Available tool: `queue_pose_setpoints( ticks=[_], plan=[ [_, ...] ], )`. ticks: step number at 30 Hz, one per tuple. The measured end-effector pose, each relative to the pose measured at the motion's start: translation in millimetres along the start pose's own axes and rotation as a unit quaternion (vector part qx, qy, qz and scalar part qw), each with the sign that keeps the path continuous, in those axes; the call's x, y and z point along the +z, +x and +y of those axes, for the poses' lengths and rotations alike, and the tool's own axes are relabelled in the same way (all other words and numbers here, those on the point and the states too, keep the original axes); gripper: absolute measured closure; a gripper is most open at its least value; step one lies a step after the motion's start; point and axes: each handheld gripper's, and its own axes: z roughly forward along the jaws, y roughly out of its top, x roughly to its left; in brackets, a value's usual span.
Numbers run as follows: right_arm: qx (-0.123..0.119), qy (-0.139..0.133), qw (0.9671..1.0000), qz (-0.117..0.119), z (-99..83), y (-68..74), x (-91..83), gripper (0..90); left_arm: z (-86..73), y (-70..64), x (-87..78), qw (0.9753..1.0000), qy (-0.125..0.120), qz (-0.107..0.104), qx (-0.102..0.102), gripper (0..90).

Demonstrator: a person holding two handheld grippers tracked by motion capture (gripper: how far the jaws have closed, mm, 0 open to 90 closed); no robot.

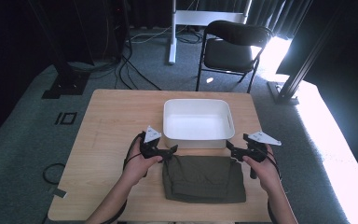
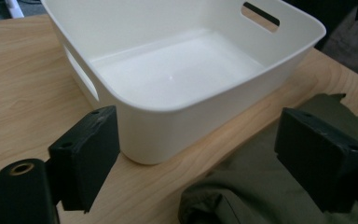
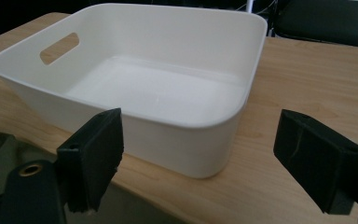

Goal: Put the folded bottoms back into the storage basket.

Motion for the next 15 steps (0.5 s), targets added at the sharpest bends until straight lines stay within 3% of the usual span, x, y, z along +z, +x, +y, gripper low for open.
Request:
queue_pose_setpoints(
  ticks=[15],
  plan=[
    [0.012, 0.030, 0.9994, -0.008, -42.0, 16.1, -16.5, 13.8, -21.9, -19.9, 1.9, 0.9995, 0.023, -0.019, 0.006, 15.4]
  ],
)
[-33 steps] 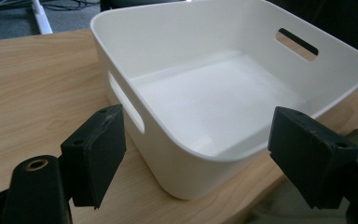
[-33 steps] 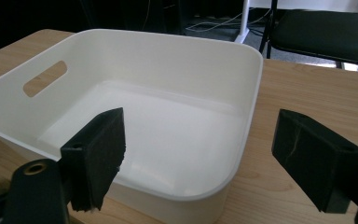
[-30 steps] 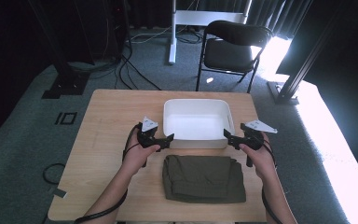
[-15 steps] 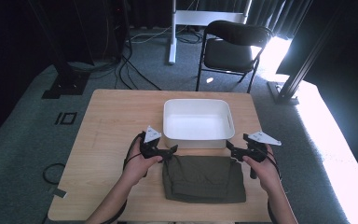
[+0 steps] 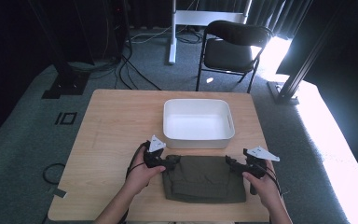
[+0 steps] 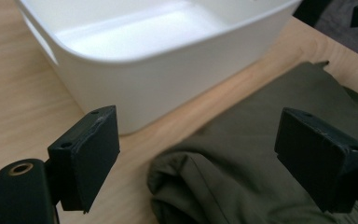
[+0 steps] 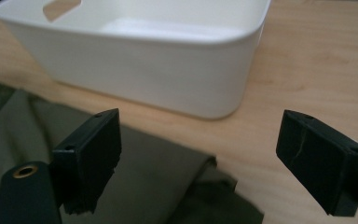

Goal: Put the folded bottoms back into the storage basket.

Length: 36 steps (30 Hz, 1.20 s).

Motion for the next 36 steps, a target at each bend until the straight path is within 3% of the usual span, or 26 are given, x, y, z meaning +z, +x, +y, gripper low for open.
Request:
queue_pose_setpoints(
  ticks=[5, 11, 14, 21, 24, 25, 30, 31, 34, 36],
  plan=[
    [0.012, 0.019, 0.9997, -0.003, -21.5, 7.6, -0.4, 13.8, -12.0, -10.1, 1.8, 0.9999, 0.014, -0.008, -0.006, 15.4],
    [0.008, 0.040, 0.9992, -0.004, -38.0, 14.0, 1.4, 13.8, -21.4, -13.8, 0.3, 0.9996, 0.027, -0.006, -0.007, 15.4],
    [0.014, 0.042, 0.9990, -0.003, -40.1, 14.4, 1.6, 13.8, -24.5, -14.5, -1.1, 0.9995, 0.028, -0.006, -0.011, 15.4],
    [0.016, 0.058, 0.9982, -0.002, -45.3, 16.1, 7.5, 13.7, -38.0, -17.4, 1.2, 0.9981, 0.059, -0.012, -0.013, 15.4],
    [0.013, 0.067, 0.9977, 0.000, -47.6, 16.8, 10.6, 13.7, -42.9, -17.0, 3.7, 0.9976, 0.063, -0.013, -0.025, 15.4],
    [0.008, 0.077, 0.9970, -0.005, -50.0, 16.4, 13.5, 13.5, -45.1, -15.7, 4.7, 0.9971, 0.064, -0.014, -0.038, 15.4],
    [0.012, 0.089, 0.9959, -0.004, -51.7, 15.6, 17.0, 13.1, -50.6, -12.5, 10.0, 0.9966, 0.066, -0.016, -0.045, 15.4],
    [0.009, 0.091, 0.9958, -0.003, -51.0, 15.5, 18.3, 12.9, -52.4, -11.6, 13.5, 0.9950, 0.074, -0.020, -0.063, 15.4],
    [0.004, 0.093, 0.9956, -0.002, -50.6, 16.4, 18.9, 12.9, -54.7, -10.6, 17.1, 0.9946, 0.077, -0.023, -0.065, 15.5],
    [0.001, 0.094, 0.9955, -0.001, -50.5, 17.2, 19.5, 12.7, -57.6, -10.8, 20.3, 0.9957, 0.066, -0.022, -0.061, 15.5]
  ],
)
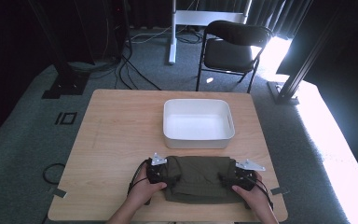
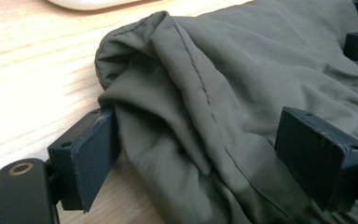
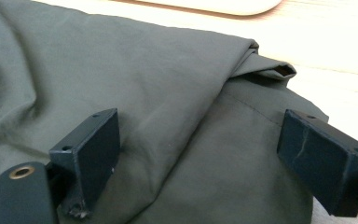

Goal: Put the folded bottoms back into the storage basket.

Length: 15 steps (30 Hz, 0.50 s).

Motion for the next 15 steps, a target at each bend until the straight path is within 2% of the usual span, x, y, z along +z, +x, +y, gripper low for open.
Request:
queue_pose_setpoints(
  ticks=[4, 5, 7, 8, 9, 10, 11, 12, 13, 14, 15],
  plan=[
    [-0.008, 0.003, 0.9999, -0.006, 0.3, 1.5, 0.5, 13.7, -0.9, -0.8, 2.7, 0.9999, -0.010, 0.003, 0.010, 15.9],
    [-0.011, 0.002, 0.9999, -0.008, 0.4, 2.8, 0.8, 17.5, -1.8, -1.4, 4.9, 0.9996, -0.017, 0.002, 0.023, 16.9],
    [-0.018, -0.003, 0.9998, -0.003, -0.1, 4.9, -0.1, 26.4, -1.0, -2.4, 5.7, 0.9995, -0.017, 0.003, 0.027, 21.8],
    [-0.018, -0.003, 0.9998, -0.003, -0.1, 4.9, -0.1, 26.4, -1.0, -2.4, 5.7, 0.9995, -0.017, 0.003, 0.027, 24.8],
    [-0.039, -0.003, 0.9992, 0.002, -0.2, 8.0, 0.0, 34.5, -0.8, -4.9, 6.7, 0.9993, -0.017, 0.001, 0.033, 29.5],
    [-0.039, -0.003, 0.9992, 0.002, -0.2, 8.0, 0.0, 34.5, -0.8, -4.9, 6.7, 0.9993, -0.017, 0.001, 0.033, 33.6],
    [-0.046, -0.006, 0.9988, 0.016, 0.3, 9.7, 0.1, 46.3, -0.4, -6.8, 7.6, 0.9990, -0.017, 0.003, 0.041, 38.5],
    [-0.047, -0.007, 0.9985, 0.026, 0.8, 10.5, 0.3, 52.9, -0.4, -6.8, 7.6, 0.9990, -0.017, 0.003, 0.041, 42.6],
    [-0.047, -0.007, 0.9985, 0.026, 0.8, 10.5, 0.3, 52.9, 0.0, -7.7, 8.2, 0.9990, -0.016, 0.007, 0.042, 42.6],
    [-0.045, -0.009, 0.9984, 0.032, 1.0, 11.5, 1.2, 55.8, 0.2, -8.4, 8.7, 0.9989, -0.017, 0.009, 0.043, 45.9],
    [-0.044, -0.009, 0.9986, 0.029, 1.4, 13.9, 1.6, 58.9, 0.7, -9.0, 9.3, 0.9989, -0.016, 0.008, 0.044, 48.4]
  ],
)
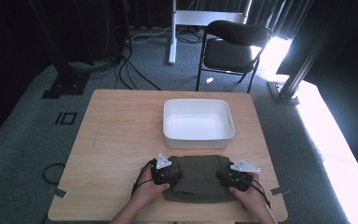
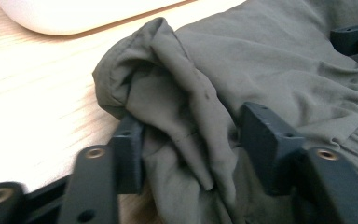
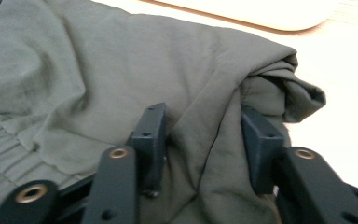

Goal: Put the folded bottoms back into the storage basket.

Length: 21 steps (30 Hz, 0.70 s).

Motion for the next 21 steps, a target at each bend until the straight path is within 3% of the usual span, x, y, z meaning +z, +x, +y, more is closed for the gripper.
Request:
queue_pose_setpoints(
  ticks=[2, 6, 10, 13, 16, 21],
  plan=[
    [0.008, 0.005, 0.9999, 0.004, 2.7, 4.8, 1.2, 69.9, 0.7, -1.1, 1.4, 1.0000, -0.002, -0.002, -0.004, 57.0],
    [0.014, 0.011, 0.9998, 0.005, 5.2, 4.7, 0.6, 78.1, 0.9, 1.1, 0.2, 0.9997, -0.016, -0.012, -0.010, 68.5],
    [0.027, 0.016, 0.9994, 0.017, 9.0, 1.8, -4.1, 80.3, 1.8, 3.8, -2.1, 0.9992, -0.019, -0.024, -0.025, 72.3],
    [0.021, 0.011, 0.9996, 0.017, 10.8, 2.9, -7.0, 80.7, 2.7, 4.4, -2.6, 0.9992, -0.018, -0.025, -0.025, 73.0],
    [0.035, 0.001, 0.9990, 0.029, 15.4, 3.4, -11.8, 81.2, 6.2, 3.6, -7.5, 0.9989, -0.027, -0.029, -0.024, 73.9],
    [0.034, -0.009, 0.9986, 0.041, 22.9, 5.5, -19.0, 81.4, 10.6, 3.9, -14.1, 0.9987, -0.034, -0.031, -0.020, 74.7]
  ],
)
